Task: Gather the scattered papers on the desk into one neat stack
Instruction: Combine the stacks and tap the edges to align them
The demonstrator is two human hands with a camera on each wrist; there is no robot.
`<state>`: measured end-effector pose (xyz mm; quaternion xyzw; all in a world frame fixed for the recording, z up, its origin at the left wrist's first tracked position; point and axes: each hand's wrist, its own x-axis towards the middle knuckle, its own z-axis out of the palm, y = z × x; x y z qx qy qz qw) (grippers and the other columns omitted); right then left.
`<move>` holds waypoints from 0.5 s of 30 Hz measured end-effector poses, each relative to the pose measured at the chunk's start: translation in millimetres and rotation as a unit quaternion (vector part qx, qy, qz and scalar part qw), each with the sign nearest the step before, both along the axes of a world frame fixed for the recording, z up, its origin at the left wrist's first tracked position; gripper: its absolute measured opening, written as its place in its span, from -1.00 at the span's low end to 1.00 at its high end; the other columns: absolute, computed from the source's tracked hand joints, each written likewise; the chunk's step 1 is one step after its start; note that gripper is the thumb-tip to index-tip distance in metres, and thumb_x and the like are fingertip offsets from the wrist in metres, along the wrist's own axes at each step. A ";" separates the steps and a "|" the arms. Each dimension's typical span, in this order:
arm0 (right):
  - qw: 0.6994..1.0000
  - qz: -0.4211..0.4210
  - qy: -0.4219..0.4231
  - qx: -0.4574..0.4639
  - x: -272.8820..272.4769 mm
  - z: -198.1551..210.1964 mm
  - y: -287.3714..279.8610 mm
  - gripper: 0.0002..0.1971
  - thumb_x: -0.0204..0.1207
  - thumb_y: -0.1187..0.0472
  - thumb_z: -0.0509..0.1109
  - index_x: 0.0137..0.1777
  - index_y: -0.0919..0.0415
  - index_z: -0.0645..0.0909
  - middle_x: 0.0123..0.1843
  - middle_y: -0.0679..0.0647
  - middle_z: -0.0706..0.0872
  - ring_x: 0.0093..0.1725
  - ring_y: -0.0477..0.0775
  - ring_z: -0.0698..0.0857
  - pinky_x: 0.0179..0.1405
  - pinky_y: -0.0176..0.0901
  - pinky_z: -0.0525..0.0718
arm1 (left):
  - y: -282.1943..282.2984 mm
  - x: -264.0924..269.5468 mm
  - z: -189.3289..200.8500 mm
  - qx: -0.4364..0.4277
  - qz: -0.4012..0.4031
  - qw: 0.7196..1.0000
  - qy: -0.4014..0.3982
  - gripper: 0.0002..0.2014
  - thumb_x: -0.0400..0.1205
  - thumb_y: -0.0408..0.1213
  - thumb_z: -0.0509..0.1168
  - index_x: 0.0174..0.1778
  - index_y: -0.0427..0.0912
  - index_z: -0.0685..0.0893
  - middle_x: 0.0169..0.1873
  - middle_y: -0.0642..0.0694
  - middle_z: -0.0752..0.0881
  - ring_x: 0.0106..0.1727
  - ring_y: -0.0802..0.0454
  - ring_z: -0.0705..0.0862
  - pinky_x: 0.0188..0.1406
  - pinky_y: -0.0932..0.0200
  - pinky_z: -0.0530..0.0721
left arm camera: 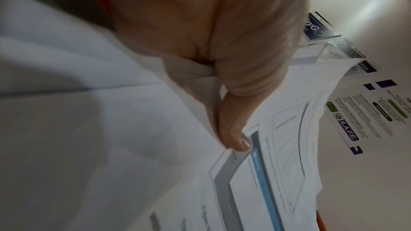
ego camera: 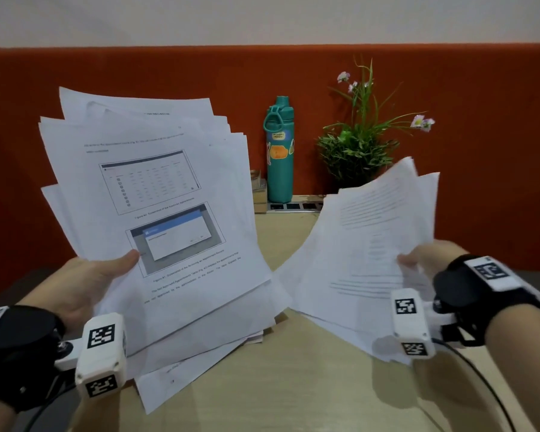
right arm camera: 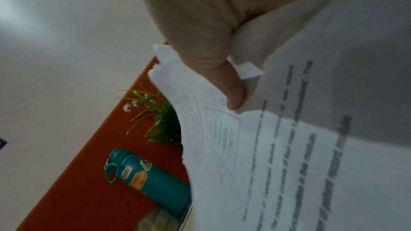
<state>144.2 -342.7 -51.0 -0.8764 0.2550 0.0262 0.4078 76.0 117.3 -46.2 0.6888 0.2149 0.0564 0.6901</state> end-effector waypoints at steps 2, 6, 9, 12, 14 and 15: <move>0.999 -0.025 -0.032 -0.017 6.1 7.8 -15.7 -0.57 0.55 0.33 0.36 0.41 0.41 0.52 0.42 0.35 0.58 0.39 0.36 0.57 -0.31 -0.23 0.47 | -2.5 1.1 0.7 0.002 -0.001 1.000 -0.009 -0.39 0.35 -0.14 0.55 0.23 -0.42 0.66 0.19 -0.29 0.75 0.24 -0.27 0.68 0.32 -0.18 0.54; 0.997 -0.015 -0.075 -0.023 3.8 32.2 -21.4 -0.55 0.58 0.25 0.35 0.43 0.43 0.49 0.41 0.35 0.58 0.36 0.35 0.58 0.10 -0.15 0.49 | -13.3 9.9 -1.3 0.022 -0.007 0.999 -0.025 -0.56 0.53 -0.27 0.45 0.26 -0.44 0.62 0.17 -0.24 0.71 -0.08 -0.07 0.70 0.10 0.09 0.50; 0.988 -0.005 -0.156 0.001 3.7 55.0 -22.4 -0.52 0.52 0.31 0.42 0.44 0.37 0.50 0.37 0.37 0.62 0.30 0.37 0.62 0.33 0.20 0.56 | -27.3 14.8 0.4 0.047 -0.015 0.998 -0.030 -0.47 0.47 -0.20 0.50 0.26 -0.45 0.60 0.15 -0.23 0.70 -0.30 0.02 0.67 -0.12 0.13 0.53; 0.971 0.020 -0.236 0.023 7.0 85.3 -14.5 -0.56 0.52 0.30 0.41 0.41 0.29 0.55 0.31 0.31 0.66 0.28 0.37 0.63 0.34 0.29 0.55 | -41.4 19.5 5.1 0.044 -0.016 0.999 -0.020 -0.41 0.47 -0.24 0.51 0.36 -0.45 0.55 0.15 -0.30 0.73 0.05 -0.23 0.70 0.13 -0.01 0.60; 0.961 0.039 -0.272 0.031 9.5 101.6 -2.5 -0.59 0.50 0.31 0.42 0.37 0.28 0.58 0.27 0.29 0.68 0.25 0.34 0.65 0.31 0.19 0.57 | -53.3 23.1 5.7 0.037 -0.031 0.999 -0.021 -0.40 0.42 -0.26 0.54 0.35 -0.42 0.58 0.20 -0.36 0.72 0.22 -0.30 0.69 0.36 -0.13 0.53; 0.959 0.049 -0.279 0.028 10.2 105.9 6.2 -0.60 0.48 0.33 0.43 0.34 0.29 0.60 0.25 0.27 0.69 0.22 0.30 0.67 0.24 0.12 0.57 | -58.9 23.9 6.2 0.046 -0.038 0.998 -0.026 -0.44 0.44 -0.28 0.52 0.34 -0.42 0.60 0.21 -0.31 0.75 0.21 -0.26 0.71 0.37 -0.11 0.54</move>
